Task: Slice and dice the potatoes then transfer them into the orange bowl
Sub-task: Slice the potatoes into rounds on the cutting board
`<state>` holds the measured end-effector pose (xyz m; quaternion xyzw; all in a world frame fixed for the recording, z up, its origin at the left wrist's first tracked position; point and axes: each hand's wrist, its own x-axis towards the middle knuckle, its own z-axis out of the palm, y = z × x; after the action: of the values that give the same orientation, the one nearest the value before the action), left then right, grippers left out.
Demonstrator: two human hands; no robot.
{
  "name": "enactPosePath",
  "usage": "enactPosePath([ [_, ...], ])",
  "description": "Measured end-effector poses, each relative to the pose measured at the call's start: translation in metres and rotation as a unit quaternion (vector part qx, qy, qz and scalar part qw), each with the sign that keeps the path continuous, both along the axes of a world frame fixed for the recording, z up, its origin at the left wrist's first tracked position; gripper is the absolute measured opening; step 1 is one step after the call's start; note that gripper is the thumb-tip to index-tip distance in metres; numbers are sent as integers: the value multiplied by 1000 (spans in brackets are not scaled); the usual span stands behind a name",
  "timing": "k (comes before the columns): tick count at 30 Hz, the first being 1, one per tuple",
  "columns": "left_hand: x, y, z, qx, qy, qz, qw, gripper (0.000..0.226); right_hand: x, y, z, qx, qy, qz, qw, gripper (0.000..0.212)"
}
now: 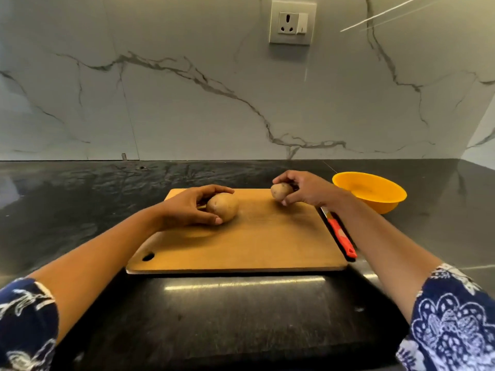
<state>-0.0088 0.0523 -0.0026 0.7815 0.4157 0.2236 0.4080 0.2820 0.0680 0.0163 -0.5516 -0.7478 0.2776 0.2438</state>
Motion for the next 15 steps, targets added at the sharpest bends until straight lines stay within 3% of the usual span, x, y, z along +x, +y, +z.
enactPosePath([
  [4, -4, 11, -1, -7, 3, -39, 999, 71, 12, 19, -1, -45, -11, 31, 998, 52],
  [7, -2, 6, -2, 15, 7, -8, 1000, 79, 13, 25, 3, -70, -18, 53, 996, 51],
  [15, 6, -16, -4, -10, -63, 37, 997, 66, 15, 13, -4, -73, 35, 38, 996, 52],
])
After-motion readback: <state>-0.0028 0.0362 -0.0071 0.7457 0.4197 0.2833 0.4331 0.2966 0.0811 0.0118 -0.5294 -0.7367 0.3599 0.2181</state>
